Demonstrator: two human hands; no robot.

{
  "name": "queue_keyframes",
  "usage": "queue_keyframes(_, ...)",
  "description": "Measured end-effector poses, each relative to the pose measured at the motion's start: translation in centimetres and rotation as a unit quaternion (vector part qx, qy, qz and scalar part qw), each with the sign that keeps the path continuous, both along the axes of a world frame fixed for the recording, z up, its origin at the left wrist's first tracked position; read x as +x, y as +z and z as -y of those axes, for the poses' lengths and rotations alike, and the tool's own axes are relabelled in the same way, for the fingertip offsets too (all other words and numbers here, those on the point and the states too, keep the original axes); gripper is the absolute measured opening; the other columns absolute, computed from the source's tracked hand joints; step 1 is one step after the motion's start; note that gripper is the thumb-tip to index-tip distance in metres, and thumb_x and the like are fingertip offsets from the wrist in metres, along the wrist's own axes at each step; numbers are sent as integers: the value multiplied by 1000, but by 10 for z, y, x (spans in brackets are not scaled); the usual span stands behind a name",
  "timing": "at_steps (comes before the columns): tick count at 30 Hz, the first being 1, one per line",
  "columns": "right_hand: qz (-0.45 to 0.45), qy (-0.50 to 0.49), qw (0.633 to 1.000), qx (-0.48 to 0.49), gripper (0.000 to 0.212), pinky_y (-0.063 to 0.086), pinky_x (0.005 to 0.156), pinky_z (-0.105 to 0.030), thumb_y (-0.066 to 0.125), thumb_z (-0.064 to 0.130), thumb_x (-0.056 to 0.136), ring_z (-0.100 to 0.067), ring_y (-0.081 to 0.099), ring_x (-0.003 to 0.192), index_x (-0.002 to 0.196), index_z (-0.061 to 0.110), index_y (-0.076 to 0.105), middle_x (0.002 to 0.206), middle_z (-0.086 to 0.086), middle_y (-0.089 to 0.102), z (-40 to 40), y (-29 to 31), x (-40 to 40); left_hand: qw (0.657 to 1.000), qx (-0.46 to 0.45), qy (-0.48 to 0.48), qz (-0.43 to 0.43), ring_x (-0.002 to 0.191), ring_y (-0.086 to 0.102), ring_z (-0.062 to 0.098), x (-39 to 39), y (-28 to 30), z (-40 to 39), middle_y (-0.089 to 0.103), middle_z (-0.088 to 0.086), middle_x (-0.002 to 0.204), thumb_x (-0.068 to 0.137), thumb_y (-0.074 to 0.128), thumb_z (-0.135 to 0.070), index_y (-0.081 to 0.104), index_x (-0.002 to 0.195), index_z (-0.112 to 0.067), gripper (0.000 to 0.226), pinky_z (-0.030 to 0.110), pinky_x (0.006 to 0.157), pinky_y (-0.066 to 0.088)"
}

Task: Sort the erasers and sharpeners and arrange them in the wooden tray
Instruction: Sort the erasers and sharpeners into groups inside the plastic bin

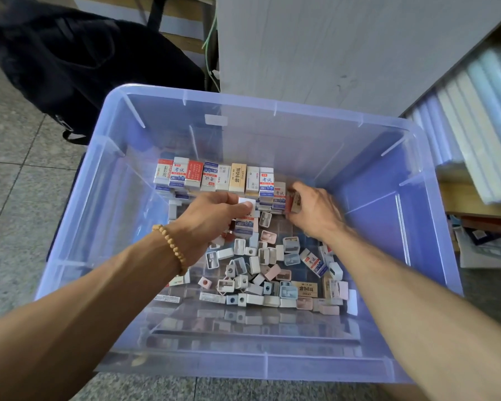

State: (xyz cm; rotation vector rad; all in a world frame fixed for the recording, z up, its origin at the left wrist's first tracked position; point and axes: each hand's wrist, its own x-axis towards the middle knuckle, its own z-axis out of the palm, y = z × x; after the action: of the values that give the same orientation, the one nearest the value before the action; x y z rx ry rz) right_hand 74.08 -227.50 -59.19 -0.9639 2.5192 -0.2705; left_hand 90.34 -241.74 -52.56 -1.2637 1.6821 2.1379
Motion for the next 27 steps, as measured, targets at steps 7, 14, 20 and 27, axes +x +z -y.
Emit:
queue_keyframes(7,97,-103,990,-19,45,58,77,-39,81,24,78,-21,66,90,110,28,50,98,4,65,-4,5,-1,1000,-5,-11,-4,84,58,27,1,0,-2,67,14,91,92,67,-18,61,84,-10,12,38,70,49)
queue_keyframes(14,146,-254,954,-71,46,46,58,-22,83,17,79,-17,65,82,106,28,47,101,0,68,-14,-2,-7,1000,-8,-24,0,85,56,27,1,2,-4,66,19,101,92,67,-20,65,91,-8,12,35,67,50)
queue_keyframes(20,107,-216,970,-25,38,55,81,-35,82,16,78,-22,66,92,103,28,56,97,-2,71,-5,-3,-10,1000,-5,-8,0,83,55,24,1,5,-2,65,10,93,92,66,-19,64,91,-8,11,34,67,49)
queue_keyframes(27,72,-144,987,-12,33,58,85,-42,82,20,77,-28,69,96,105,16,66,103,-6,74,6,-9,-6,1000,2,11,10,83,58,28,1,2,0,64,27,101,91,67,-13,63,103,7,24,41,74,55)
